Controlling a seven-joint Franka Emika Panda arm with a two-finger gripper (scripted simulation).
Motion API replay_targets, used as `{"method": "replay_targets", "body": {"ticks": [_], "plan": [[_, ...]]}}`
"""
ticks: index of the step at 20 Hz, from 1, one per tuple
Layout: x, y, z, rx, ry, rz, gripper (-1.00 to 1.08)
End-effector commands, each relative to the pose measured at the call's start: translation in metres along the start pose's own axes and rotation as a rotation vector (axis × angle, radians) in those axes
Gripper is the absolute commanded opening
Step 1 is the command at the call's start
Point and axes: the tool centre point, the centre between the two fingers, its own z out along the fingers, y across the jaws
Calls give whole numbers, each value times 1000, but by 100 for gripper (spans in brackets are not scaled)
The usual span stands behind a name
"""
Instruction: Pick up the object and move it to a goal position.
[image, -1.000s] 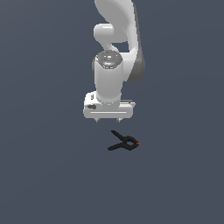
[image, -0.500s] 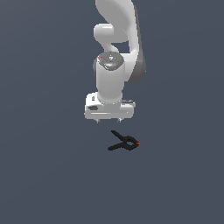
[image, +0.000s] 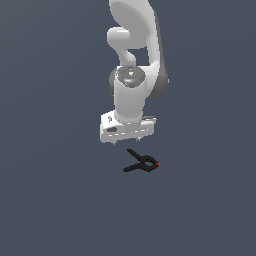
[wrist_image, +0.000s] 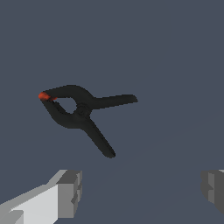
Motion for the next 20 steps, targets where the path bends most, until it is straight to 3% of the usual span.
{"method": "replay_targets", "body": {"ticks": [1, 20], "plan": [[3, -3, 5, 0, -1, -64, 100], [27, -35, 49, 11, 1, -654, 100]]}}
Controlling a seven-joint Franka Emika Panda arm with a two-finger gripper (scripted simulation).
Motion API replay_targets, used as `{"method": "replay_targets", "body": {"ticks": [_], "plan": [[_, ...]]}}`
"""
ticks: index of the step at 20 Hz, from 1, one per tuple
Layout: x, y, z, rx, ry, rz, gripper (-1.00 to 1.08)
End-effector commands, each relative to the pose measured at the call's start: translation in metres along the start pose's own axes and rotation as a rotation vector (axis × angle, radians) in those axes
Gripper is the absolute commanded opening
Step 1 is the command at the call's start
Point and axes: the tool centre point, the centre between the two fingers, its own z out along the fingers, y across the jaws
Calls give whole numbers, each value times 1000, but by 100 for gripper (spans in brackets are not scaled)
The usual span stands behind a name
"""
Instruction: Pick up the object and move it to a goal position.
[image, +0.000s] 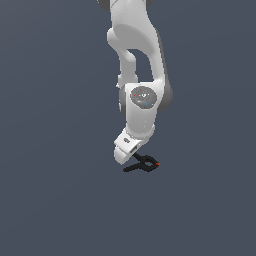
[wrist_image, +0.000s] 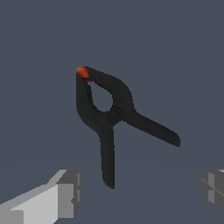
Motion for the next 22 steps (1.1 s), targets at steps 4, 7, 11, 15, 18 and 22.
{"method": "replay_targets", "body": {"ticks": [4, 7, 11, 15, 18, 22], "plan": [[11, -4, 13, 5, 6, -172, 100], [17, -7, 19, 7, 11, -264, 100], [25, -10, 28, 10, 18, -376, 100], [30, -13, 34, 12, 25, -463, 100], [33, -14, 37, 13, 29, -512, 100], [36, -16, 40, 13, 33, -556, 100]]}}
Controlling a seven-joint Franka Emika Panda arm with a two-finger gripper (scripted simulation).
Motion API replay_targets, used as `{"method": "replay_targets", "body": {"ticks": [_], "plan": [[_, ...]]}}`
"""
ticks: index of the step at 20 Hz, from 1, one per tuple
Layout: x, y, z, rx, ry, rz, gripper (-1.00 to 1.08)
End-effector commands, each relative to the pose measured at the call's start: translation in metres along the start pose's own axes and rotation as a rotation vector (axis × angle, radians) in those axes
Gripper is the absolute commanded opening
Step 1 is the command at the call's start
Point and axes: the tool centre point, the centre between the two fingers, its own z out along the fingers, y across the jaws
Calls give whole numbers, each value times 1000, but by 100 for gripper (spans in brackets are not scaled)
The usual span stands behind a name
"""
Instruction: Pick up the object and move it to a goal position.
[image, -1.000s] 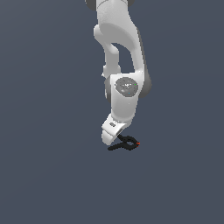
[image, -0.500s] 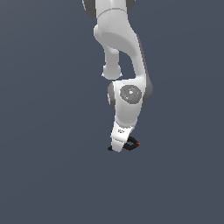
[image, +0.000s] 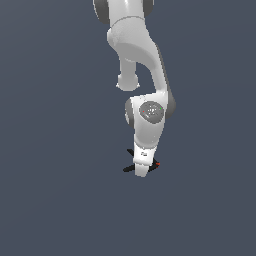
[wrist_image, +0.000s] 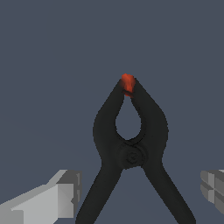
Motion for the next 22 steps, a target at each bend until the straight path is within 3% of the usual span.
{"method": "replay_targets", "body": {"ticks": [1, 9, 22], "plan": [[2, 0, 2, 0, 2, -24, 100], [2, 0, 6, 0, 3, -32, 100], [3, 0, 53, 0, 3, -37, 100]]}}
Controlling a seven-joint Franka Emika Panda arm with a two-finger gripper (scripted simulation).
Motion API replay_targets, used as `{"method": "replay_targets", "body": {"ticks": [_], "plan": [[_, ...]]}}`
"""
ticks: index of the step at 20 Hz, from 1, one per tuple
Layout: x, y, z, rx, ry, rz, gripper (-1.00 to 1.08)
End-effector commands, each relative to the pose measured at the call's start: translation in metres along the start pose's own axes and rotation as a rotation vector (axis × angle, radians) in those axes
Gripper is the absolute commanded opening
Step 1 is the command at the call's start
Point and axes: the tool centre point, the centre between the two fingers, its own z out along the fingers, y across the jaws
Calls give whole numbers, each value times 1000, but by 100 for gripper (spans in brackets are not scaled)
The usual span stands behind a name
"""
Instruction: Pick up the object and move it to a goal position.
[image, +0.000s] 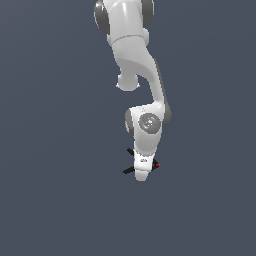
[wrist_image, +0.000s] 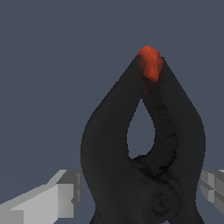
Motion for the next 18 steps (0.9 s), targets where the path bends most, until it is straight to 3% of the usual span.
{"method": "replay_targets", "body": {"ticks": [1, 2, 18], "plan": [[1, -3, 6, 7, -1, -2, 100], [1, -3, 6, 7, -1, -2, -100], [-13, 5, -7, -1, 0, 0, -100]]}}
